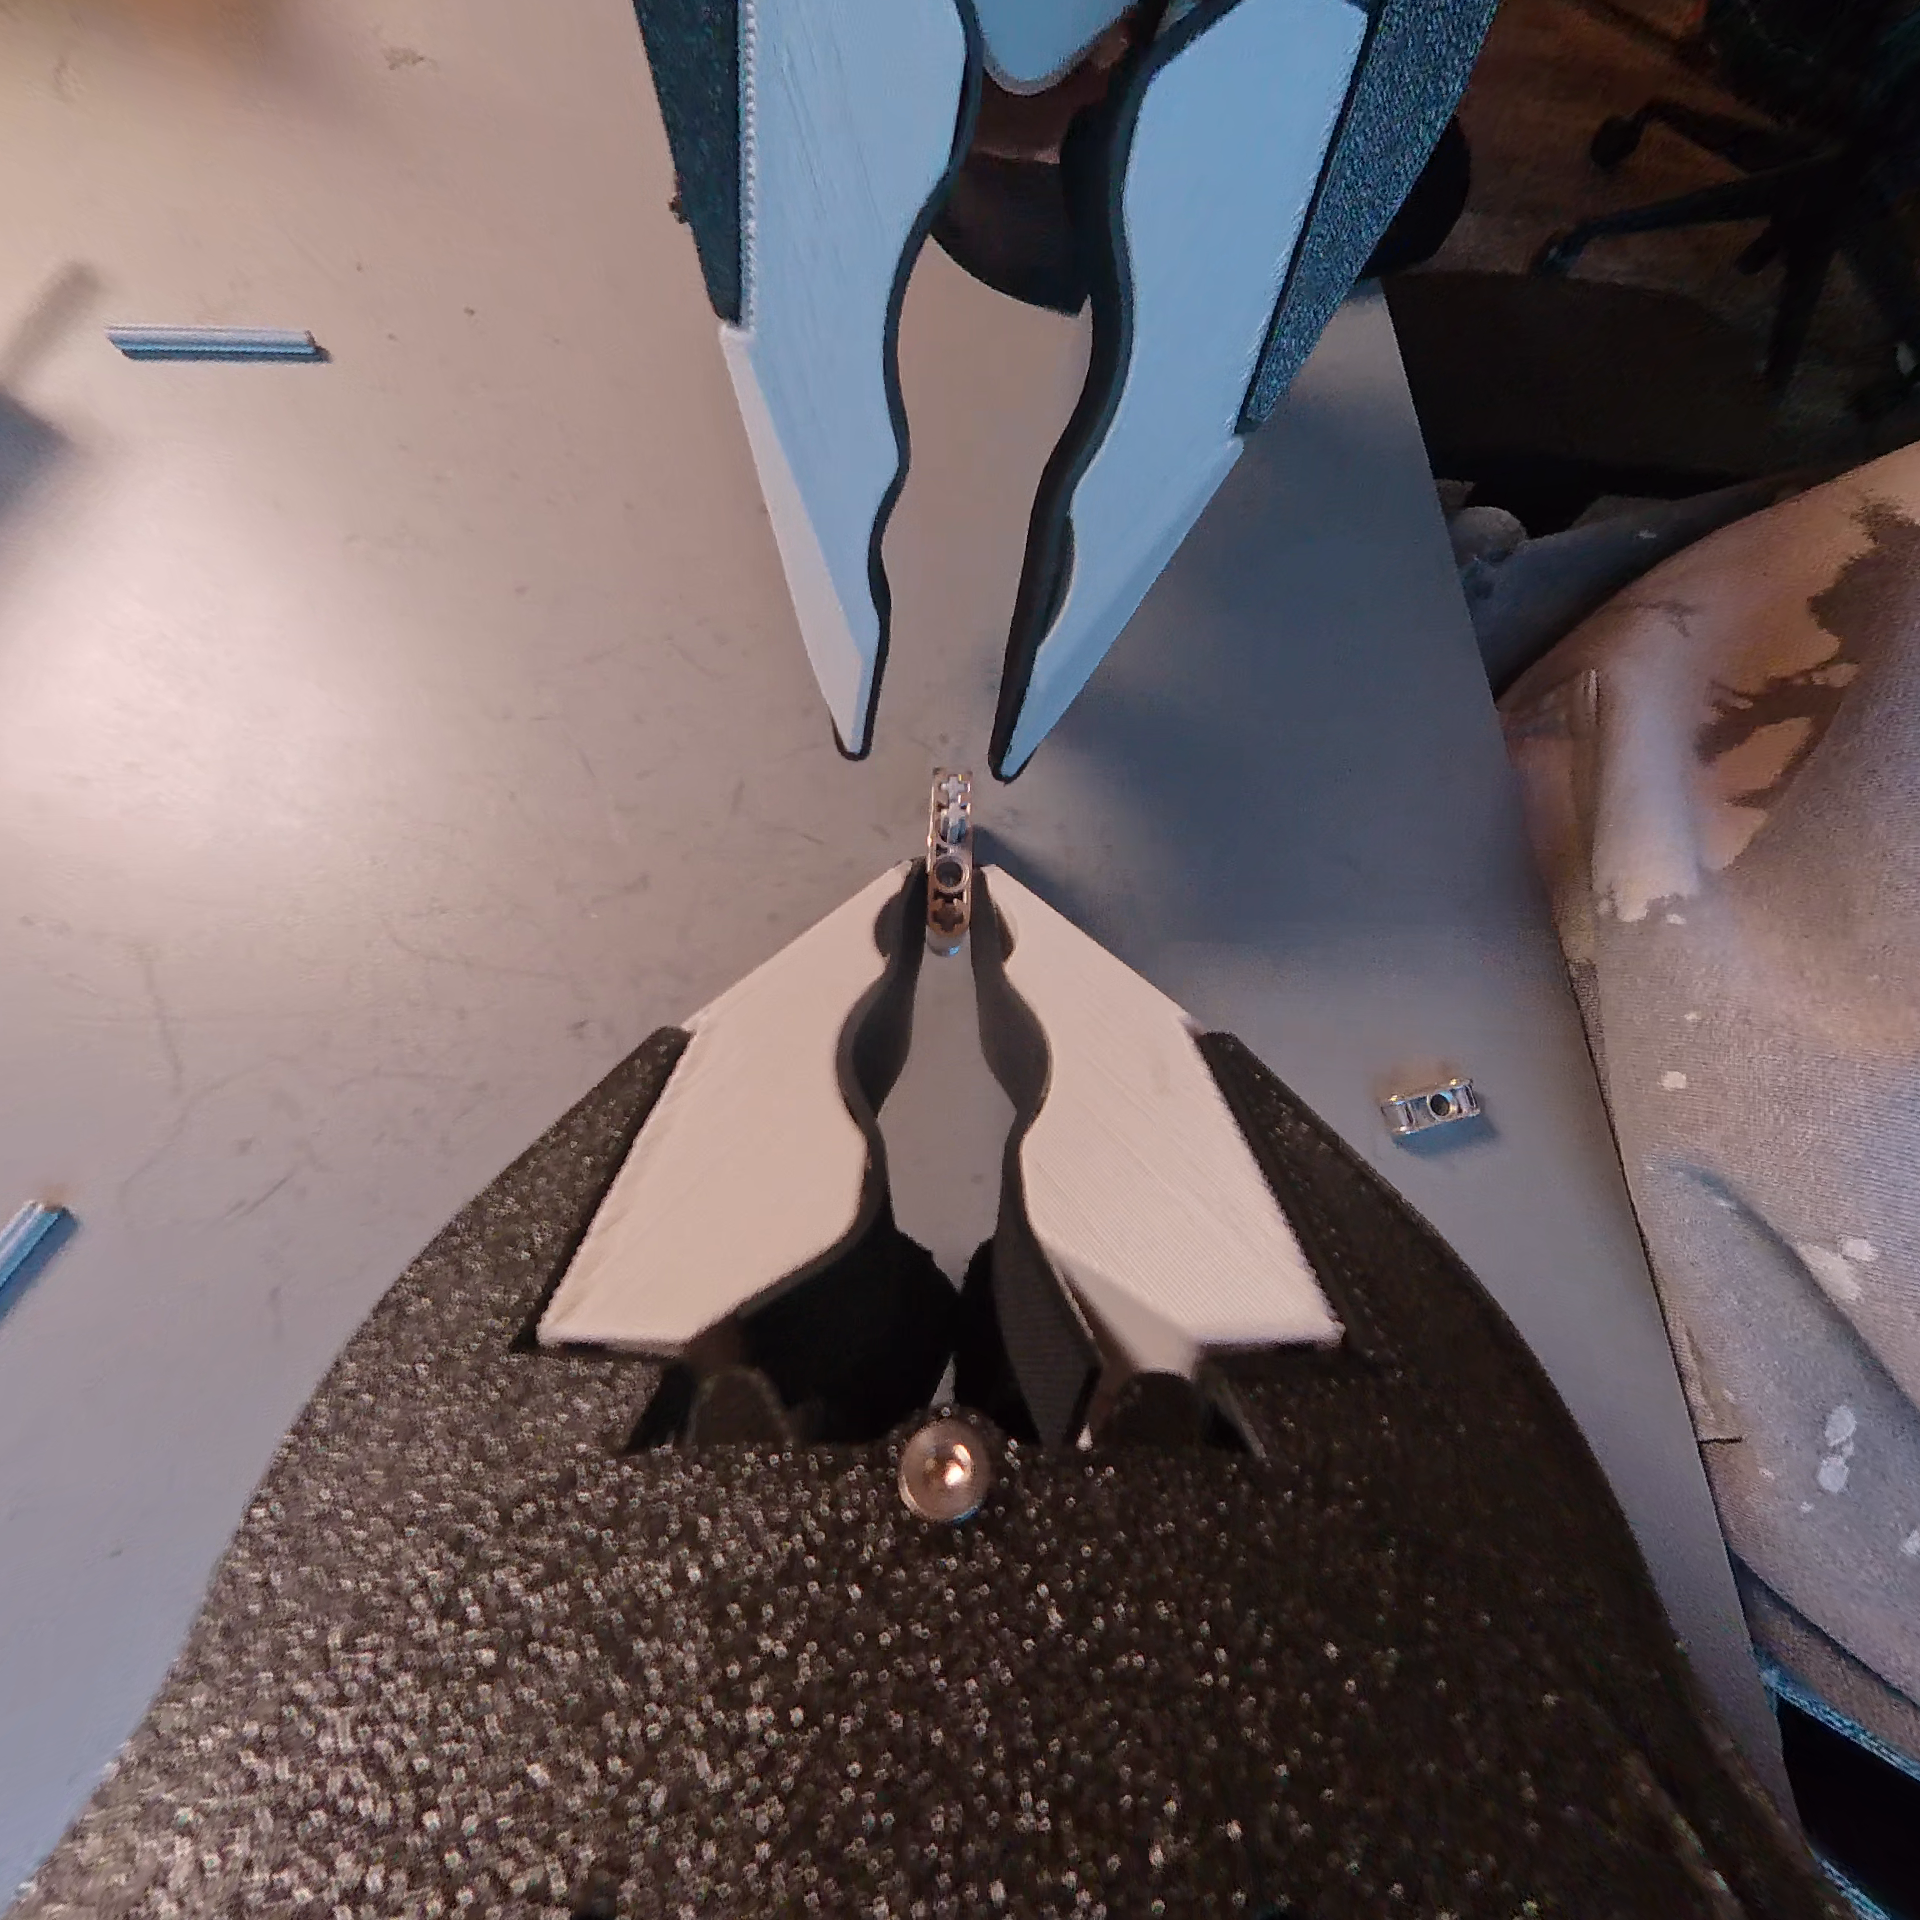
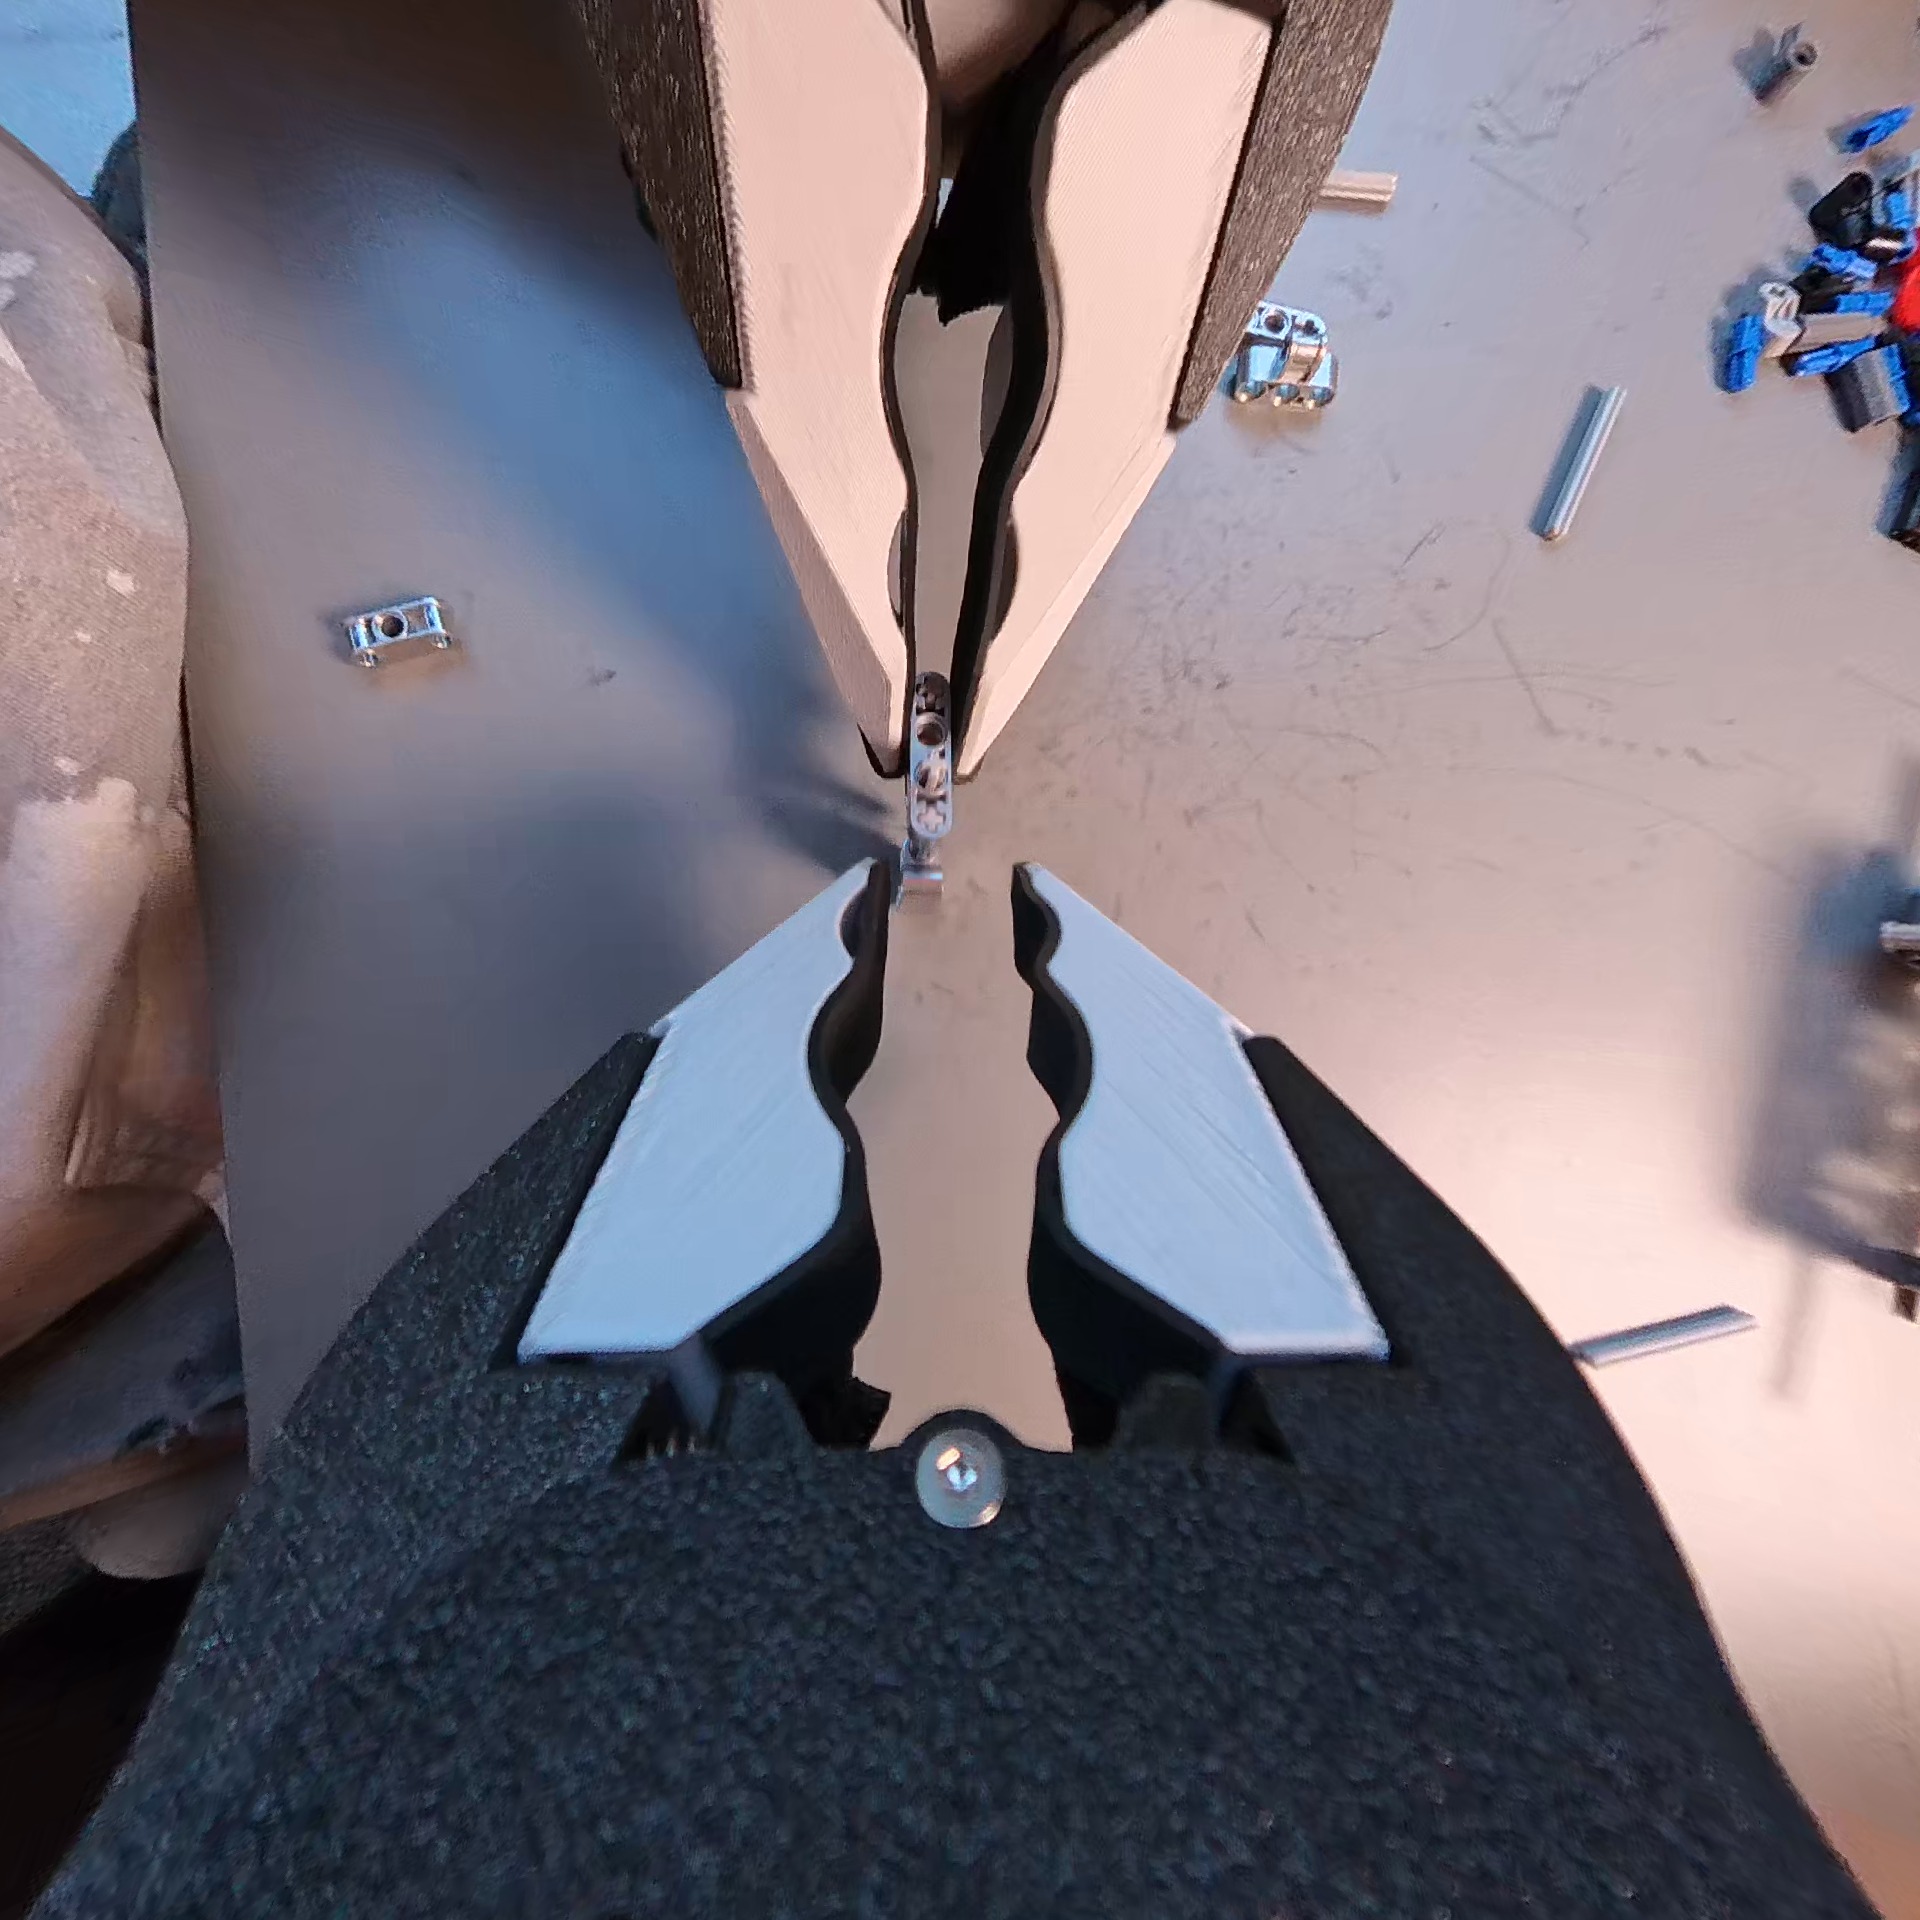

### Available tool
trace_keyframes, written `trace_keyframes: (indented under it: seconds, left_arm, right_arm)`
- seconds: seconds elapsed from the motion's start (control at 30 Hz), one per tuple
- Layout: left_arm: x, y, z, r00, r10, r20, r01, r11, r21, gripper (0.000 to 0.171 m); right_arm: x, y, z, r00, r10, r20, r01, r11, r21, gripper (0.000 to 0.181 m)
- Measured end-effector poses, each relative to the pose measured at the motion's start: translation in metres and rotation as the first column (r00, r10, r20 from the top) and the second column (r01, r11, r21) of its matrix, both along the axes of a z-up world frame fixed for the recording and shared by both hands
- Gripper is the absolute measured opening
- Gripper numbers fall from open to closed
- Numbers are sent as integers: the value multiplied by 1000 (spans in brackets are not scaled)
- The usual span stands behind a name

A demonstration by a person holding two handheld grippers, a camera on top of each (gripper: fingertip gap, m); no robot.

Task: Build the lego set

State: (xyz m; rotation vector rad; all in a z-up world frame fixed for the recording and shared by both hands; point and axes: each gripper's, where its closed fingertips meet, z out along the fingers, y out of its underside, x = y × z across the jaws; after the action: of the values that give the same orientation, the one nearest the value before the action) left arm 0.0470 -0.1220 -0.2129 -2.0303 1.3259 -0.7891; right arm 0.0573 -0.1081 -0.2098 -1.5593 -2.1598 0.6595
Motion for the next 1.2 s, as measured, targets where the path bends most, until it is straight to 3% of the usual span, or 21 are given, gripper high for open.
trace_keyframes:
  seconds: [0.23,0.43,0.8,1.2]
  left_arm:
    - [-1,1,-2,1000,3,-5,-3,1000,-12,6]
    - [-1,0,-1,1000,-1,-7,1,1000,-9,6]
    - [5,0,11,994,15,109,-11,999,-31,7]
    - [9,-4,-3,999,5,49,-6,1000,20,7]
  right_arm:
    - [-4,-4,4,999,8,-41,-8,1000,10,14]
    - [5,-2,-8,1000,12,21,-12,999,32,18]
    - [-1,-9,-12,999,-21,-45,18,998,-65,5]
    - [-5,-14,-18,999,-24,-46,22,999,-49,5]
